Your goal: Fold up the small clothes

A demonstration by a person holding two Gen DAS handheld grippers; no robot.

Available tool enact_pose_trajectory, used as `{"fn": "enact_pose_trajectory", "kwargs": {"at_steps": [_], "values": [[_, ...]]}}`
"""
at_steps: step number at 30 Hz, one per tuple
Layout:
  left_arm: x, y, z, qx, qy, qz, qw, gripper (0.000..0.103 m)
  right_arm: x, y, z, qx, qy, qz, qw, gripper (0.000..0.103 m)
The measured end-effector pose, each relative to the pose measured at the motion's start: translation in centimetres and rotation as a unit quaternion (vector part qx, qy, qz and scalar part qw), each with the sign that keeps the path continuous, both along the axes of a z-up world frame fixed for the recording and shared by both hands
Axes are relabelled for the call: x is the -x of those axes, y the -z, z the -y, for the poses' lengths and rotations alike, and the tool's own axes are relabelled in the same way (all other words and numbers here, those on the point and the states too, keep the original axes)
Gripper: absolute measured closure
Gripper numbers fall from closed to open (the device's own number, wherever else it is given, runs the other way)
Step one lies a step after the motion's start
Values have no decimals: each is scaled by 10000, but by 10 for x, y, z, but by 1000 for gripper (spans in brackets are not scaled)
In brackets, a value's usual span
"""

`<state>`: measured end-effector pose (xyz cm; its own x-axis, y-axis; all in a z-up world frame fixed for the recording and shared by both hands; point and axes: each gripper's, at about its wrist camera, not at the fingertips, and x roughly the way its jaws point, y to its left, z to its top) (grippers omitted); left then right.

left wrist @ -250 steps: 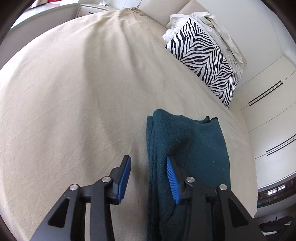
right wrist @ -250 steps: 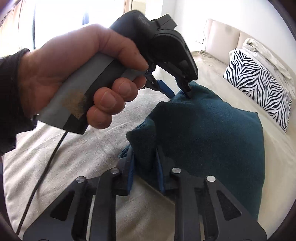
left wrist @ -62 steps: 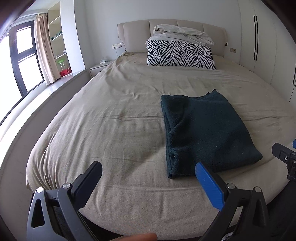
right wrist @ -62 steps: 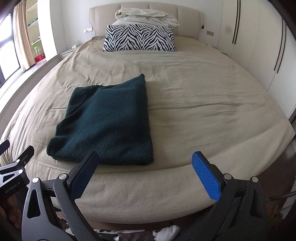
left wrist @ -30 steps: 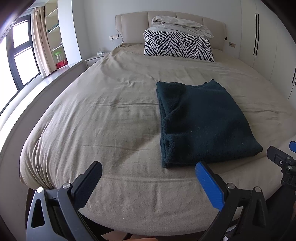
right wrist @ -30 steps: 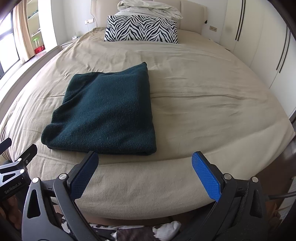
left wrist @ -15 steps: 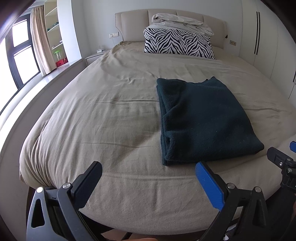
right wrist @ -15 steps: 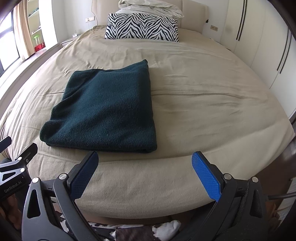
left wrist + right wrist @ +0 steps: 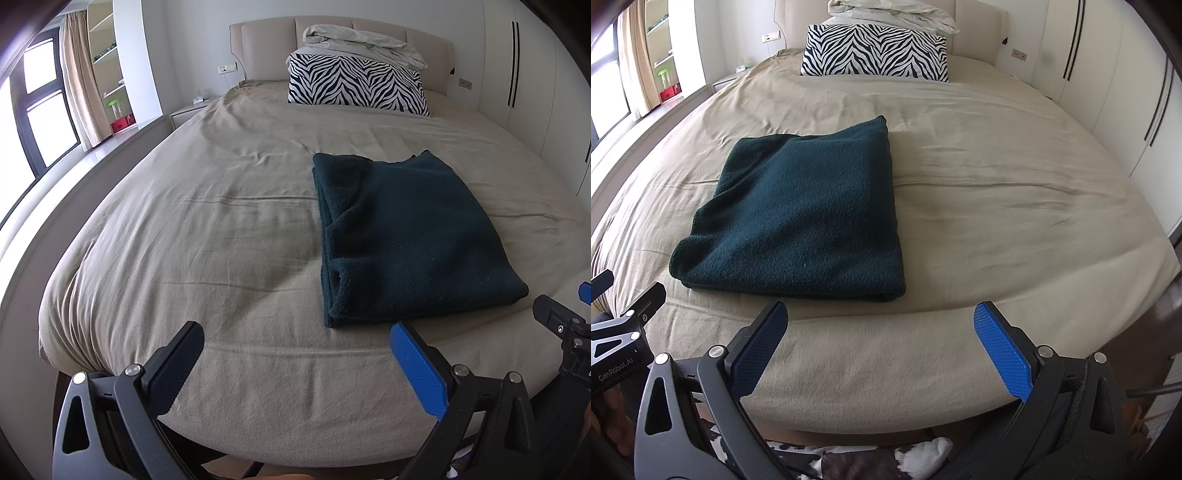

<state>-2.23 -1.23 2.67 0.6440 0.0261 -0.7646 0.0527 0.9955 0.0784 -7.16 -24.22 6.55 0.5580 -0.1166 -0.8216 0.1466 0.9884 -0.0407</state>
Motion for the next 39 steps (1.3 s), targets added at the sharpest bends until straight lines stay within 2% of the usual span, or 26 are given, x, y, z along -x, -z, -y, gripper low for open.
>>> {"fn": "enact_pose_trajectory", "kwargs": {"at_steps": [39], "values": [[-5, 9, -8, 70, -14, -255, 9997, 0, 1, 8, 1, 9, -4, -64, 10000, 0]]}}
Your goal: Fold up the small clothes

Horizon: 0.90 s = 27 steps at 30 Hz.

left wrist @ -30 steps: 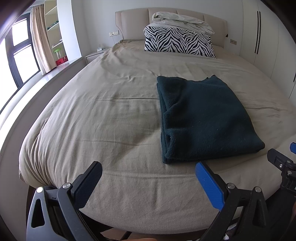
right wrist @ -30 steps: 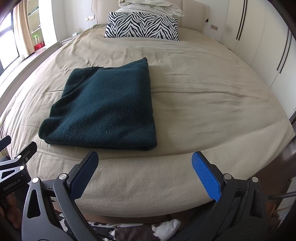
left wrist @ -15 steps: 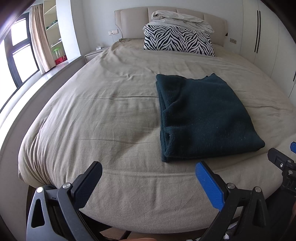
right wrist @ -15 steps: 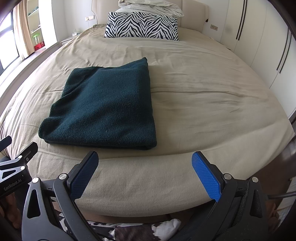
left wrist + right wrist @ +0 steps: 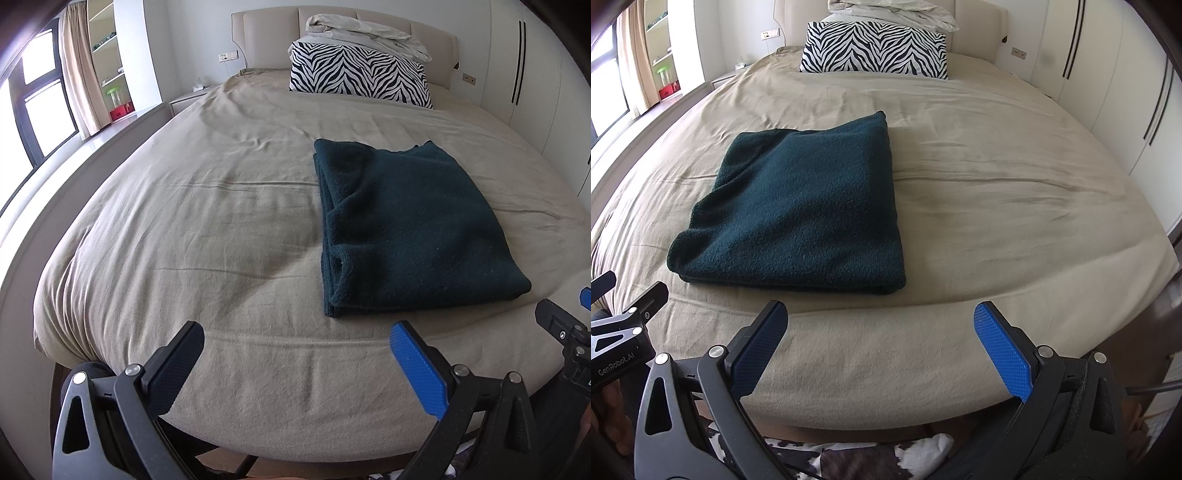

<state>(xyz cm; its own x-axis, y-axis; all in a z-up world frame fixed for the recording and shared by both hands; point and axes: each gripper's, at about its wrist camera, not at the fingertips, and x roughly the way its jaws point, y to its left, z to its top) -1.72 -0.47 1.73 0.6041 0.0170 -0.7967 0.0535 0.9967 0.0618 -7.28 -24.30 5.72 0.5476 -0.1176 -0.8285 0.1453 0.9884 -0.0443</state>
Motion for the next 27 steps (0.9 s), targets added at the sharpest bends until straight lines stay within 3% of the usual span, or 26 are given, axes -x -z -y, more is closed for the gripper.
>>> {"fn": "enact_pose_trajectory", "kwargs": {"at_steps": [27], "values": [[1, 3, -1, -20, 7, -7, 10000, 0, 1, 1, -1, -5, 15, -22, 10000, 0]]}}
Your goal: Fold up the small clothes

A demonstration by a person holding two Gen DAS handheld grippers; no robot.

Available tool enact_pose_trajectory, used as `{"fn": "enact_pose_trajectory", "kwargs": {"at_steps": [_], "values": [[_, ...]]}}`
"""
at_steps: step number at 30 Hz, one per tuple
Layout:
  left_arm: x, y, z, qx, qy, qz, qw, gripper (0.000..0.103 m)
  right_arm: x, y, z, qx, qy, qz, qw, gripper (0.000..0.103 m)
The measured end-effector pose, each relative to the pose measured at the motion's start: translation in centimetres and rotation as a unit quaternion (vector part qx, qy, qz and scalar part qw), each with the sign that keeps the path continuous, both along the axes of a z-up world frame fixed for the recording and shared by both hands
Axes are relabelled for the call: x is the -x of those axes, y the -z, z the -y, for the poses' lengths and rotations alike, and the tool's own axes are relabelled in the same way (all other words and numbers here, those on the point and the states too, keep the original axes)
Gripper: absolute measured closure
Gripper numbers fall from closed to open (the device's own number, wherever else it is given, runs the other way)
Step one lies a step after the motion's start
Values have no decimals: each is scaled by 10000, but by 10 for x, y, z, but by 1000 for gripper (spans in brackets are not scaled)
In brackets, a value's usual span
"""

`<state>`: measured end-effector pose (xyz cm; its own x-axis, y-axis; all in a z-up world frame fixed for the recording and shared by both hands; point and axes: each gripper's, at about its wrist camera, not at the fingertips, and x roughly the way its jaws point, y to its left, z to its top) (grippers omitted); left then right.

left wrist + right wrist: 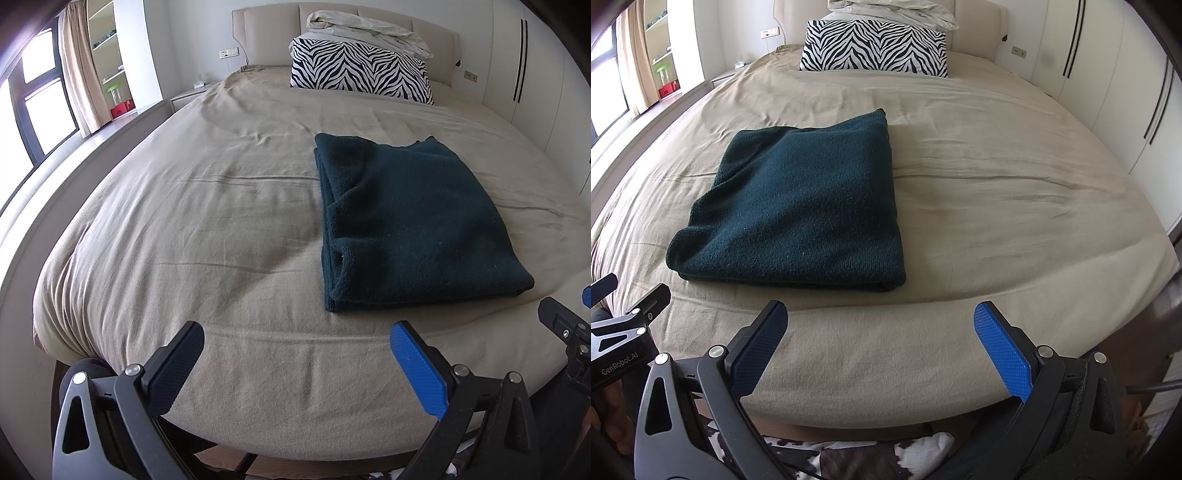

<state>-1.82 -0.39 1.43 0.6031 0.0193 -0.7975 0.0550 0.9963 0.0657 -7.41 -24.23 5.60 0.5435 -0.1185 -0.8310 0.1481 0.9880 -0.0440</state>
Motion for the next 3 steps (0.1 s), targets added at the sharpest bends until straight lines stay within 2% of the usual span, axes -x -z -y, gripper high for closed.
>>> {"fn": "enact_pose_trajectory", "kwargs": {"at_steps": [3], "values": [[1, 2, 0, -54, -10, 16, 10000, 0, 0, 0, 0, 2, -1, 2, 10000, 0]]}}
